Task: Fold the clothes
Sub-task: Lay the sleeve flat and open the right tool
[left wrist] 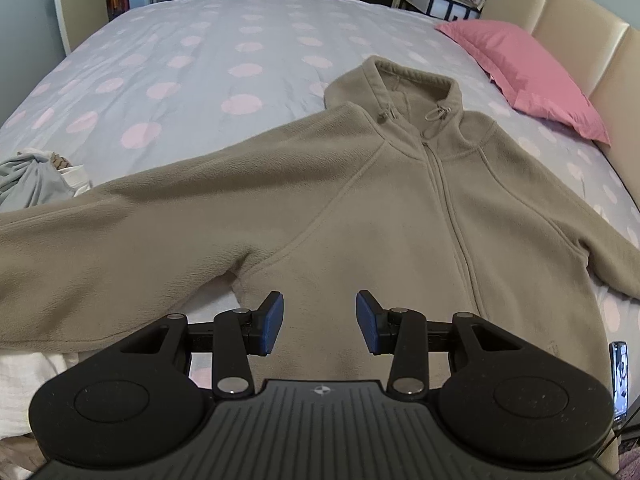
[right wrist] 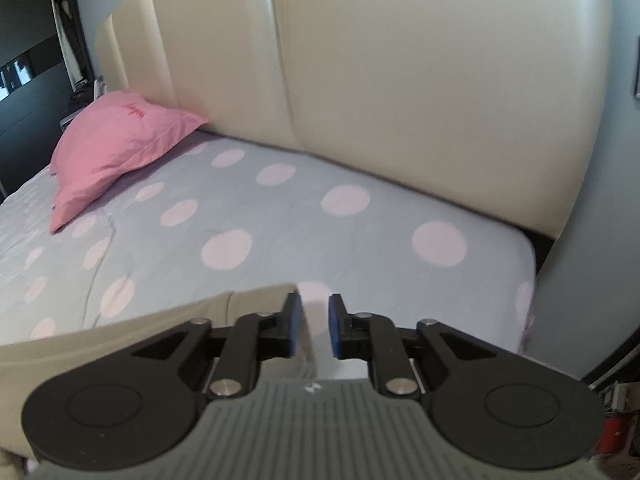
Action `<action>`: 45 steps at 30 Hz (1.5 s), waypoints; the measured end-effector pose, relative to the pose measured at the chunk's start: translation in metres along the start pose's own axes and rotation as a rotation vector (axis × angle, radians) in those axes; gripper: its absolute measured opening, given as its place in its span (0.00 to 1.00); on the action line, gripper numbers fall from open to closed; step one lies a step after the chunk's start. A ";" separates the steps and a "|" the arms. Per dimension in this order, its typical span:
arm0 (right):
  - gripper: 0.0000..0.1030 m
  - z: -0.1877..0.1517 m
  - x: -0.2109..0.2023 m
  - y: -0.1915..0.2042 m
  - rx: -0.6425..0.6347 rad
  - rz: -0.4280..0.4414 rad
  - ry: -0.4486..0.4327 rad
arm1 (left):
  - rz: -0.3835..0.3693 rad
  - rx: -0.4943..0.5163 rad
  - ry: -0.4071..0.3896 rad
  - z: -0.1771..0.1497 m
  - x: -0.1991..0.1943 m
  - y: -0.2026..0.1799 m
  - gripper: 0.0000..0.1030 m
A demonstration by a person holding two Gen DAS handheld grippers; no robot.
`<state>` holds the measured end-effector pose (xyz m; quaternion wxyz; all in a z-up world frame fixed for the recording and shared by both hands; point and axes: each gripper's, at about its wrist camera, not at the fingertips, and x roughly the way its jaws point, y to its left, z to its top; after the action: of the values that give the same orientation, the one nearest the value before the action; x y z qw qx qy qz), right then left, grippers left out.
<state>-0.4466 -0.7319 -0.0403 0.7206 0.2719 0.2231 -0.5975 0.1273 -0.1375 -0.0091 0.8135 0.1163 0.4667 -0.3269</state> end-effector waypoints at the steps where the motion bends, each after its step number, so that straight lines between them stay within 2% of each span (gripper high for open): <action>1: 0.23 -0.002 0.001 0.002 -0.013 0.018 0.006 | 0.002 0.003 0.003 0.000 0.001 -0.002 0.37; 3: 0.31 -0.005 0.006 0.008 -0.048 0.060 0.018 | 0.005 0.010 0.009 0.000 0.004 -0.005 0.37; 4: 0.42 -0.007 0.009 0.010 -0.052 0.067 0.024 | 0.007 0.014 0.012 -0.001 0.005 -0.006 0.37; 5: 0.49 -0.009 0.012 0.012 -0.057 0.074 0.031 | 0.009 0.017 0.015 -0.001 0.006 -0.008 0.37; 7: 0.53 -0.013 0.017 0.017 -0.067 0.088 0.044 | 0.012 0.024 0.021 -0.001 0.009 -0.011 0.37; 10: 0.53 -0.020 0.035 0.011 -0.020 0.064 0.100 | 0.018 0.034 0.030 -0.001 0.012 -0.015 0.37; 12: 0.53 -0.027 0.047 0.001 0.061 0.053 0.141 | 0.025 0.036 0.035 -0.001 0.014 -0.015 0.37; 15: 0.53 -0.039 0.065 -0.008 0.165 0.078 0.181 | 0.038 0.036 0.044 -0.001 0.019 -0.014 0.38; 22: 0.52 -0.047 0.098 -0.005 0.334 0.144 0.194 | 0.056 0.054 0.077 -0.001 0.033 -0.016 0.38; 25: 0.34 -0.045 0.106 0.012 0.335 0.168 0.203 | 0.061 0.069 0.086 -0.001 0.037 -0.021 0.38; 28: 0.25 -0.036 0.100 0.033 0.267 0.152 0.148 | 0.059 0.081 0.092 -0.002 0.039 -0.025 0.38; 32: 0.21 -0.006 0.077 0.036 0.332 0.174 -0.050 | 0.056 0.095 0.095 -0.003 0.040 -0.027 0.38; 34: 0.21 0.004 0.070 0.029 0.410 0.147 -0.106 | 0.058 0.098 0.098 -0.003 0.041 -0.027 0.38; 36: 0.21 0.004 0.075 0.027 0.429 0.127 -0.097 | 0.060 0.101 0.101 -0.004 0.041 -0.027 0.38; 39: 0.23 -0.002 0.088 0.036 0.376 0.064 -0.039 | 0.067 0.104 0.103 -0.004 0.041 -0.026 0.38; 43: 0.43 -0.007 0.095 0.039 0.323 -0.025 0.000 | 0.064 0.107 0.099 -0.004 0.039 -0.026 0.39; 45: 0.47 -0.007 0.092 0.043 0.244 -0.071 -0.006 | 0.059 0.113 0.096 -0.004 0.038 -0.028 0.40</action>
<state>-0.3867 -0.7895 -0.0996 0.6613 0.3474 0.1561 -0.6462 0.1197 -0.1727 -0.0397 0.7916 0.1912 0.4824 -0.3227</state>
